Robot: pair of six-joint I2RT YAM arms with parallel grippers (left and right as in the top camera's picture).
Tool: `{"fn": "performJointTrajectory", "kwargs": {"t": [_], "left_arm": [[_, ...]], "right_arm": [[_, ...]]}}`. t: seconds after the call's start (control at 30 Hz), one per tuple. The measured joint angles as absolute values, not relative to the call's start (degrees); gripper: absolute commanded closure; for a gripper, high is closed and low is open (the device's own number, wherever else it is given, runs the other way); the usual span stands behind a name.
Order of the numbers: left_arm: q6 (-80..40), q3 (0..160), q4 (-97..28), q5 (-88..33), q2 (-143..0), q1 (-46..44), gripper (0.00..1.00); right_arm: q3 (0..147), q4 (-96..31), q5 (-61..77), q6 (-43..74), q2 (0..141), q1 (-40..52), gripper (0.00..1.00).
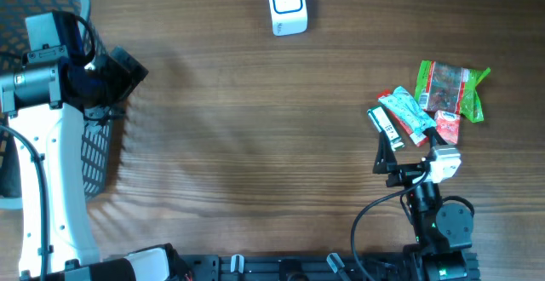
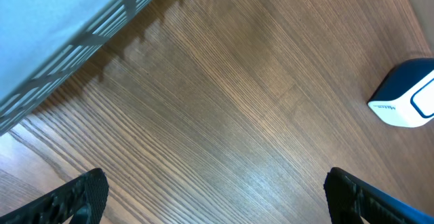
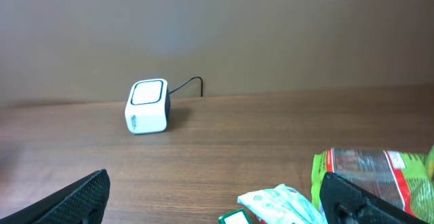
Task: Scan the item barcode
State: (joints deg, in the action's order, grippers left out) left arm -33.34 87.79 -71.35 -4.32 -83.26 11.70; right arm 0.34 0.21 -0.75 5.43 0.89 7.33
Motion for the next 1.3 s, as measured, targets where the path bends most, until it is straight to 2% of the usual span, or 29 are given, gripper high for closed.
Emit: {"fn": "performJointTrajectory", "kwargs": {"t": [0.93, 1.03, 1.3], "left_arm": [[-33.3, 87.8, -71.4, -4.3, -81.8, 11.7, 0.00], [-33.3, 87.5, -71.3, -4.3, -76.0, 11.7, 0.00], [-33.3, 87.7, -72.1, -2.8, -47.2, 11.7, 0.00]], "right_arm": [[0.3, 0.2, 0.5, 2.3, 0.9, 7.3, 0.00], [0.3, 0.2, 0.5, 2.3, 0.9, 7.3, 0.00], [0.3, 0.2, 0.7, 2.3, 0.9, 7.3, 0.00]]}}
